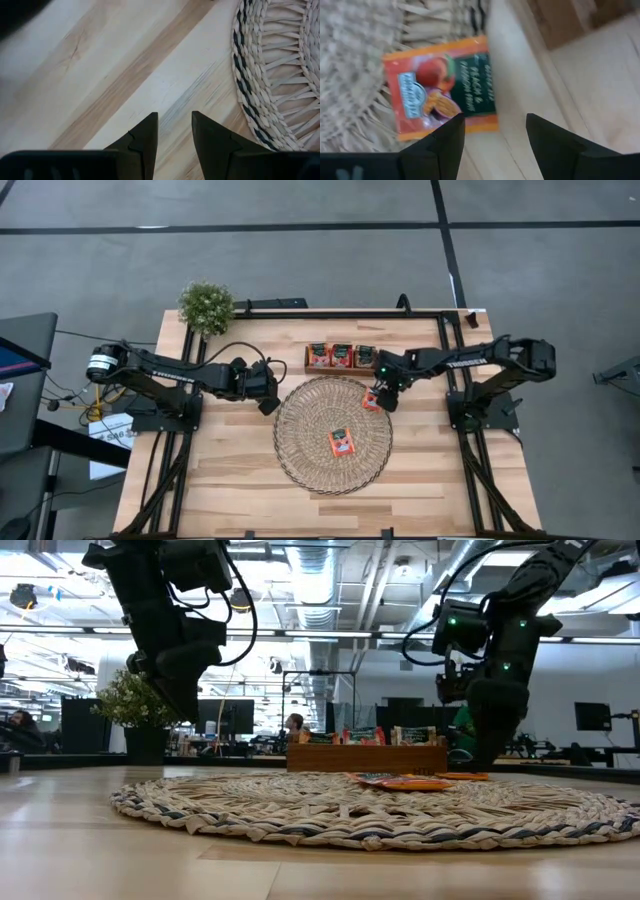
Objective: Pick & Place Tea
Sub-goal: Put the orange tea bag into the left section of the wooden organizer
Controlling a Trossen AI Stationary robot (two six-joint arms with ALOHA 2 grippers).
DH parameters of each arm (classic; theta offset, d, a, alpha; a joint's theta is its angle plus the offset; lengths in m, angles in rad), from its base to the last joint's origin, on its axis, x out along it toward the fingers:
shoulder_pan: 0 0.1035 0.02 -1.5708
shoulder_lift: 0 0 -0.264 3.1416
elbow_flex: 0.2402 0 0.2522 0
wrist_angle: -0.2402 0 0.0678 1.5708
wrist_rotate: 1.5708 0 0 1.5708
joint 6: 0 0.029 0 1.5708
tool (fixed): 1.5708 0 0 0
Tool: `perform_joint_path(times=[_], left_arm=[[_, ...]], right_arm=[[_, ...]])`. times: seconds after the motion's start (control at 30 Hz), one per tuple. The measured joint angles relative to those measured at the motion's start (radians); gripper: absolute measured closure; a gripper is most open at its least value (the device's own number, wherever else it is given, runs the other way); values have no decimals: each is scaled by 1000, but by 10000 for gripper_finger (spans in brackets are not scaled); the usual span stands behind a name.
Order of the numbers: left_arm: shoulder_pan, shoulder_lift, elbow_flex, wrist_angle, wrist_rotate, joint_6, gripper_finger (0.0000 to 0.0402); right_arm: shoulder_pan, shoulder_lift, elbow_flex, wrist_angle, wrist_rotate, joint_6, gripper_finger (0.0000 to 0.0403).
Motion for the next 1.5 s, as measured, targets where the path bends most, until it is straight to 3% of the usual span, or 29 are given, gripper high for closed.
perform_joint_path(times=[0.5, 0.9, 1.07, 1.5], left_arm=[[0, 0, 0, 8, 0, 0, 289], [0, 0, 0, 18, 1, 0, 289], [0, 0, 0, 28, 1, 3, 289], [0, 0, 0, 46, 0, 6, 289]], right_arm=[[17, 3, 0, 53, 10, -18, 209], [20, 109, 4, 49, 19, -27, 214], [13, 83, -1, 40, 15, -28, 248], [-40, 70, -1, -10, 2, -18, 385]])
